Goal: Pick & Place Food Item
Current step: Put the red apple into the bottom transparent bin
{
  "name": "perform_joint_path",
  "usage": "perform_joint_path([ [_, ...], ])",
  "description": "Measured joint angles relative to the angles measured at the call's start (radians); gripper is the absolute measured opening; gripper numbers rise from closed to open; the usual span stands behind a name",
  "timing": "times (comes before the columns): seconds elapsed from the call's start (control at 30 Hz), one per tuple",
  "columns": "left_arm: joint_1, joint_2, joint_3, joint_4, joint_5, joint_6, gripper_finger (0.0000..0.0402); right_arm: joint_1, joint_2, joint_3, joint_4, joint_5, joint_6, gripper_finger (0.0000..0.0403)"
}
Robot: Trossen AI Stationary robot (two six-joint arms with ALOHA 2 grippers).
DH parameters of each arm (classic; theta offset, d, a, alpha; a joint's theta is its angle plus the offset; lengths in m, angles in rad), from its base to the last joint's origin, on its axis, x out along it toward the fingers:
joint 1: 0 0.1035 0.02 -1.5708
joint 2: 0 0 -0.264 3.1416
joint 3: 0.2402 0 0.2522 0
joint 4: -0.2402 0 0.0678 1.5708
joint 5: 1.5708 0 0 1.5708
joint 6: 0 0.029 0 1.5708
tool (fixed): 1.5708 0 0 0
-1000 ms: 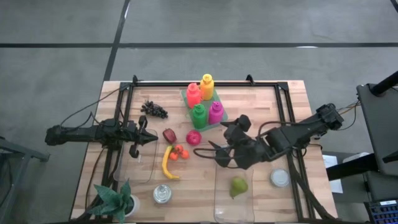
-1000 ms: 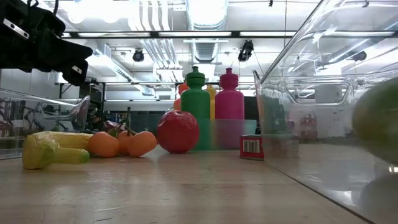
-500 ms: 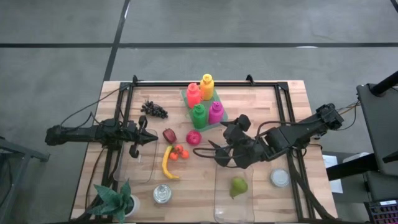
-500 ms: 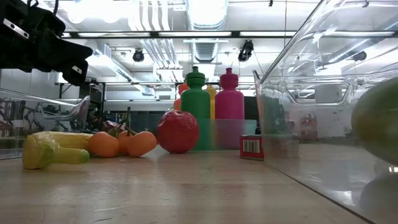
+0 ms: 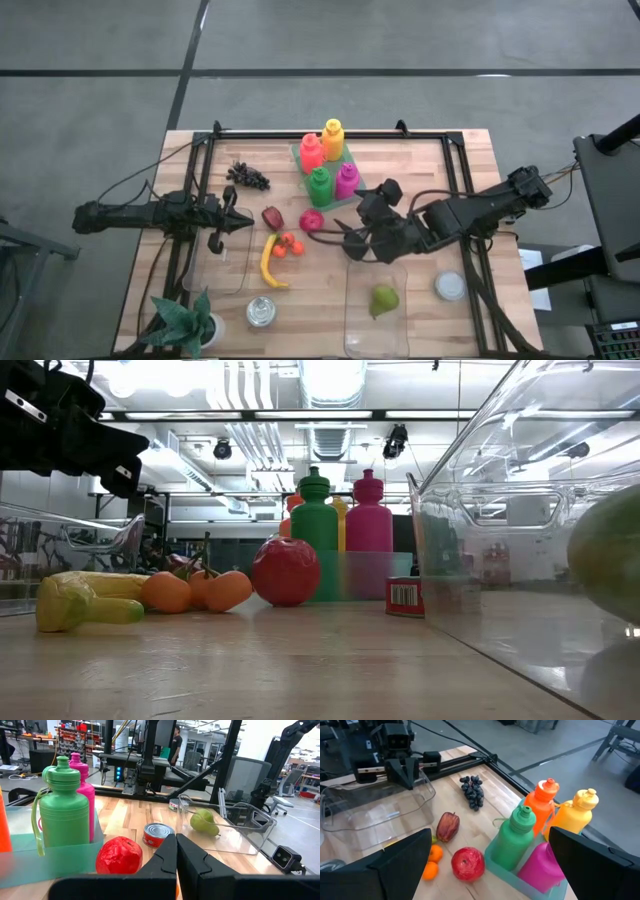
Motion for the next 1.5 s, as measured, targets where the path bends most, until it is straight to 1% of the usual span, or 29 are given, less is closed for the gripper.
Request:
perform_joint_path([
  [0.77, 0.000, 0.000, 0.000, 0.000, 0.000, 0.000, 0.0001, -0.016, 0.001, -0.008, -0.001, -0.001, 0.005, 0.0400],
  [0.83, 0.000, 0.000, 0.000, 0.000, 0.000, 0.000, 0.0001, -0.021, 0.002, -0.012, 0.010, -0.032, 0.022, 0.0400],
  [0.93, 0.000, 0.000, 0.000, 0.000, 0.000, 0.000, 0.0001, -0.040, 0.002, -0.020, 0.063, -0.153, 0.023, 0.0400],
  [1.0, 0.000, 0.000, 0.000, 0.000, 0.000, 0.000, 0.0001, -0.050, 0.011, -0.030, 0.111, -0.195, 0.013, 0.0400],
  [1.2, 0.000, 0.000, 0.000, 0.001, 0.000, 0.000, 0.0001, -0.059, 0.067, -0.037, 0.146, -0.203, 0.003, 0.0400],
  [1.37, 0.000, 0.002, 0.000, -0.002, 0.000, 0.000, 0.0001, -0.079, 0.138, -0.037, 0.167, -0.206, 0.003, 0.0400],
  [1.43, 0.000, 0.004, 0.000, 0.002, 0.000, 0.000, 0.0001, -0.089, 0.167, -0.037, 0.180, -0.224, 0.011, 0.0400],
  [1.5, 0.000, 0.006, 0.000, -0.003, 0.000, 0.000, 0.0001, -0.099, 0.196, -0.036, 0.200, -0.267, 0.043, 0.0400],
])
